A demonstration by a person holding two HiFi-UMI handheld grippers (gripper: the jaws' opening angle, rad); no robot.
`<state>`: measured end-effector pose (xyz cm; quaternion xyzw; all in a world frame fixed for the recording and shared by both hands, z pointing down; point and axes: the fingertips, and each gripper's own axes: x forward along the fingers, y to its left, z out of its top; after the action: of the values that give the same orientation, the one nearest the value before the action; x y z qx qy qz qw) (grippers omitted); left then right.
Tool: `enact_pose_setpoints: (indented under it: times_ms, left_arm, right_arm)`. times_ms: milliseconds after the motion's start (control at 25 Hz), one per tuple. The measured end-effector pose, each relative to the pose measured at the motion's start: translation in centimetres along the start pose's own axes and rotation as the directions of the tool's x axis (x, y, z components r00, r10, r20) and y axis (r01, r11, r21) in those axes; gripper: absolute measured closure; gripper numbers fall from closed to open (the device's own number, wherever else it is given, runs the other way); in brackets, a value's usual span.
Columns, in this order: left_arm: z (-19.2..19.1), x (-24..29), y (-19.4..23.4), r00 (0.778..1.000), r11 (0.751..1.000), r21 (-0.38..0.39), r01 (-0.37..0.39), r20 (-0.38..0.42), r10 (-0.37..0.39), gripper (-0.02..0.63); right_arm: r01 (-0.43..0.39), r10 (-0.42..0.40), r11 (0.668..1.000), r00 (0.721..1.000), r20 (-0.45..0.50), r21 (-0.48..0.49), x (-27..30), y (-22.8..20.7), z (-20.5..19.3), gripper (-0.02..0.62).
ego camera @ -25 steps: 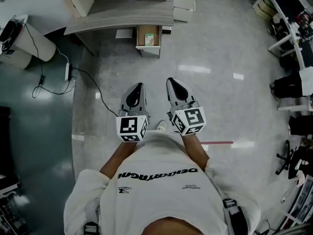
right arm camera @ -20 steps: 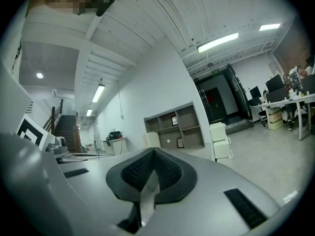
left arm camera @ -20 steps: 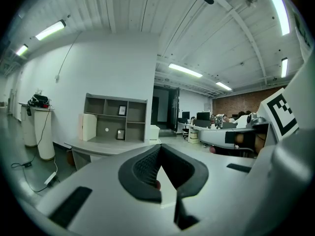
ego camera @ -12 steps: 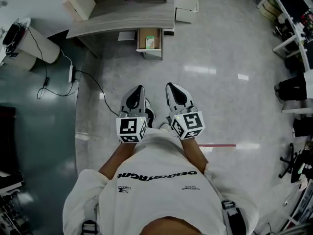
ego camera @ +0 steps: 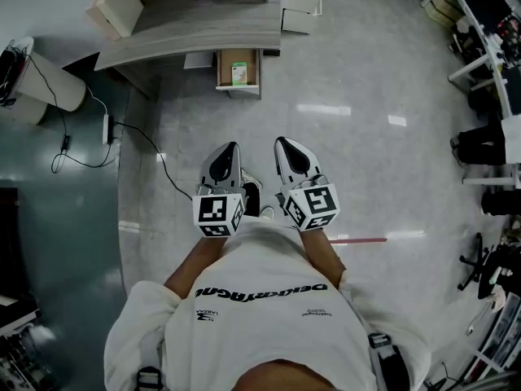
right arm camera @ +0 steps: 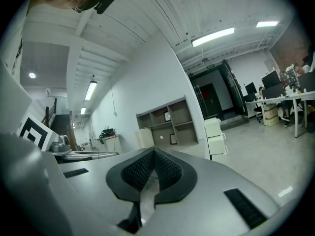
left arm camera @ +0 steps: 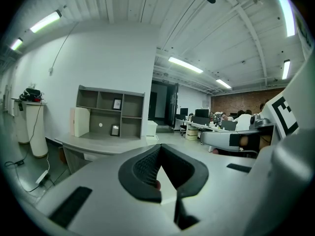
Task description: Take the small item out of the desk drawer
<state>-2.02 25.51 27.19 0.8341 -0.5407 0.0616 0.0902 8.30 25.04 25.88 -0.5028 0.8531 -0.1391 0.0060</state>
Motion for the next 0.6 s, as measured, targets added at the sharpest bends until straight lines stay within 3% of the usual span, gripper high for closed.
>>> enact_pose_setpoints:
  times_ms: [240, 600]
  left_arm:
    - [0.1, 4.8, 2.4, 1.000, 1.000, -0.024, 0.004, -0.010, -0.004, 0.591]
    - [3.1, 13.7, 9.4, 1.000, 0.998, -0.059, -0.009, -0.010, 0.008, 0.591]
  right_arm:
    - [-0.003, 0.003, 1.000, 1.000, -0.028, -0.002, 5.0, -2.2, 0.1, 0.565]
    - [-0.004, 0.003, 1.000, 0.999, -0.041, -0.017, 15.2, -5.0, 2.6, 0.565]
